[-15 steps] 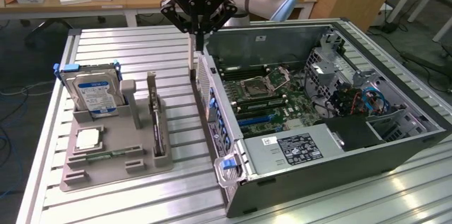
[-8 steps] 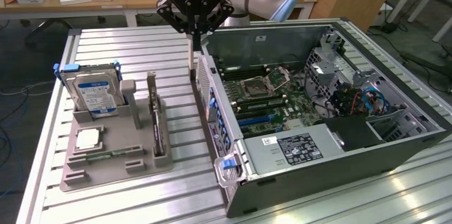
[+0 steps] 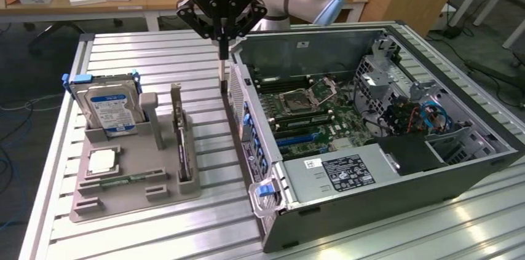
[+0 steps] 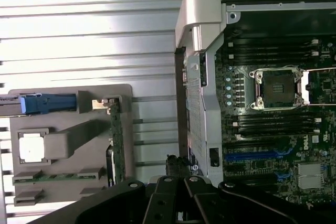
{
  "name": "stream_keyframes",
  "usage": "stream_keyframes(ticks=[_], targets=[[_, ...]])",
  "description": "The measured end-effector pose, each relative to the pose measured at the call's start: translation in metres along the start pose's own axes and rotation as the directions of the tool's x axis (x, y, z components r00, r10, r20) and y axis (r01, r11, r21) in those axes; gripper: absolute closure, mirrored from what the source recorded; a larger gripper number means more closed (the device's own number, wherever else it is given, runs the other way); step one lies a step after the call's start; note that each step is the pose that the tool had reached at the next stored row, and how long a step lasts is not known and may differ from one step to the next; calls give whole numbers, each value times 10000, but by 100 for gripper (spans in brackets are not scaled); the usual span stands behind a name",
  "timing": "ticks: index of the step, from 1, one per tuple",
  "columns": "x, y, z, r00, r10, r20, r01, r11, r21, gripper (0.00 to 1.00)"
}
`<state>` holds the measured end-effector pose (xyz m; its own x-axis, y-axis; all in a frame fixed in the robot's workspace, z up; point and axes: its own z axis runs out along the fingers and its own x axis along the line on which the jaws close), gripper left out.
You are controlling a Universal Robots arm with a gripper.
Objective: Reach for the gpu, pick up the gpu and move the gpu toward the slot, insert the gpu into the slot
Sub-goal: 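Reach for the gpu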
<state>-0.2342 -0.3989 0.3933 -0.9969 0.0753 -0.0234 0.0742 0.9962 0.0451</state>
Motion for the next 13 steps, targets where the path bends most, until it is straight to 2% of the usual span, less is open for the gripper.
stream_keyframes(ticks=[13], targets=[[132,-11,-4,10000,-1,-1,1,10000,0,90]])
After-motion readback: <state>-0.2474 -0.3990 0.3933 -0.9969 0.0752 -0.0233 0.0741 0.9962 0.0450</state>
